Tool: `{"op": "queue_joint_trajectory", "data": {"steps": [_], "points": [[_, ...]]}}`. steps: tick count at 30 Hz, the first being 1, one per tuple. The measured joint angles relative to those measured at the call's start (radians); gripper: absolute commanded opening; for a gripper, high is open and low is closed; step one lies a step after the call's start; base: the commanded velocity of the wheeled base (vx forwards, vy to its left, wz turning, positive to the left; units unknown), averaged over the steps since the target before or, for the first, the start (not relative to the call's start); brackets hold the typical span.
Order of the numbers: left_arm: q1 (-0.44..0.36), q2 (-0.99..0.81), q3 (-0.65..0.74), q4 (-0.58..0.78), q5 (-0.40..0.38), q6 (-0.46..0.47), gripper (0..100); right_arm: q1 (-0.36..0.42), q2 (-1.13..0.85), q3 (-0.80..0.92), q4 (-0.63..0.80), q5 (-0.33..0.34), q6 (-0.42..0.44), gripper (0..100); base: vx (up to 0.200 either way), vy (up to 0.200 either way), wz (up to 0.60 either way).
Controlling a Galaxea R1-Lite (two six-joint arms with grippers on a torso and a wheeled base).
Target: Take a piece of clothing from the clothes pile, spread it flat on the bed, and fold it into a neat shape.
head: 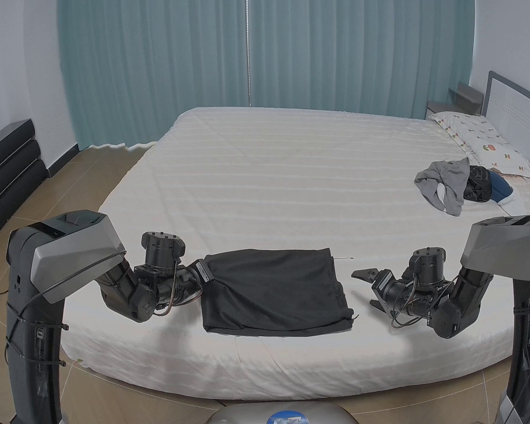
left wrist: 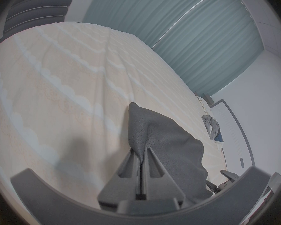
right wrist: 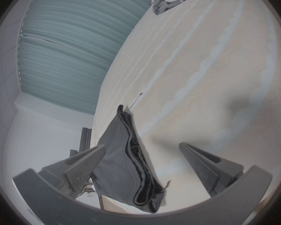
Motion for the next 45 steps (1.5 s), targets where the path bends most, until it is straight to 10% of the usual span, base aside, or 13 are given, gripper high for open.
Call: {"op": "queue_joint_trajectory", "data": {"steps": [15, 16, 45], "points": [[-0.004, -0.015, 0.013, -0.001, -0.012, -0.046, 0, 0.016, 0.022, 0.026, -0.074, -0.007, -0.009, 100, 0.000, 0.000, 0.00], [-0.004, -0.015, 0.015, -0.001, -0.013, -0.052, 100, 0.016, 0.023, 0.027, -0.074, -0.006, -0.009, 100, 0.000, 0.000, 0.00], [0.079, -0.076, 0.123, -0.003, -0.049, -0.182, 100, 0.028, 0.023, 0.097, -0.159, 0.000, -0.004, 100, 0.000, 0.000, 0.00]]}}
